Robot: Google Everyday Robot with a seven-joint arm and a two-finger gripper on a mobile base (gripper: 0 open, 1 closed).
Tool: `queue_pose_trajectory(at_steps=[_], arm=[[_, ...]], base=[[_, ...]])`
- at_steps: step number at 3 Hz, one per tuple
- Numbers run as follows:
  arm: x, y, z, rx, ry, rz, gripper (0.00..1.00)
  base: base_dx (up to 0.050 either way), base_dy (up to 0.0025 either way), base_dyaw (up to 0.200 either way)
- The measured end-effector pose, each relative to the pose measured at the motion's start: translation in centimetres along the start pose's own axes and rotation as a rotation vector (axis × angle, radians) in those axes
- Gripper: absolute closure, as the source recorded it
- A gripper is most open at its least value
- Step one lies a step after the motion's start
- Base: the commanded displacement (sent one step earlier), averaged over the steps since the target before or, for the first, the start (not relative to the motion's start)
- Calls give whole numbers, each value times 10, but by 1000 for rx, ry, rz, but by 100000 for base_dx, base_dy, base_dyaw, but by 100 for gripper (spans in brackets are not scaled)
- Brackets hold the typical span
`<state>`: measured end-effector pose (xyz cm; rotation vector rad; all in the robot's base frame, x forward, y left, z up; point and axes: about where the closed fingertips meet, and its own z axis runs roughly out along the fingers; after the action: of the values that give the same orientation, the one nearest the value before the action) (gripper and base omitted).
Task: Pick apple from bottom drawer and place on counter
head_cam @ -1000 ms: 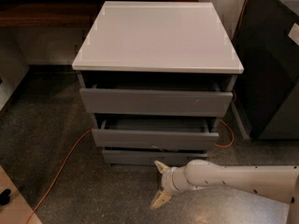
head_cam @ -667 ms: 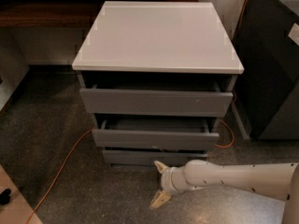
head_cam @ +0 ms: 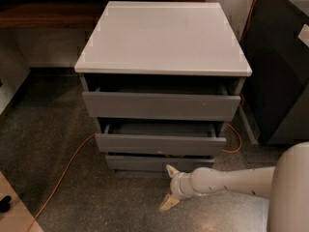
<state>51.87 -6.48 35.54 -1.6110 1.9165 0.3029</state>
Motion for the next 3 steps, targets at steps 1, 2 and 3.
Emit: queue_pose_trajectory(at_steps=[1,2,3], arm=[[33,-16,17,34,-2,-9,0],[66,-40,34,61,-4,-29,0],[96,-68,52,70,1,-43,0]], base=[[0,0,0],[0,0,0],[0,0,0]])
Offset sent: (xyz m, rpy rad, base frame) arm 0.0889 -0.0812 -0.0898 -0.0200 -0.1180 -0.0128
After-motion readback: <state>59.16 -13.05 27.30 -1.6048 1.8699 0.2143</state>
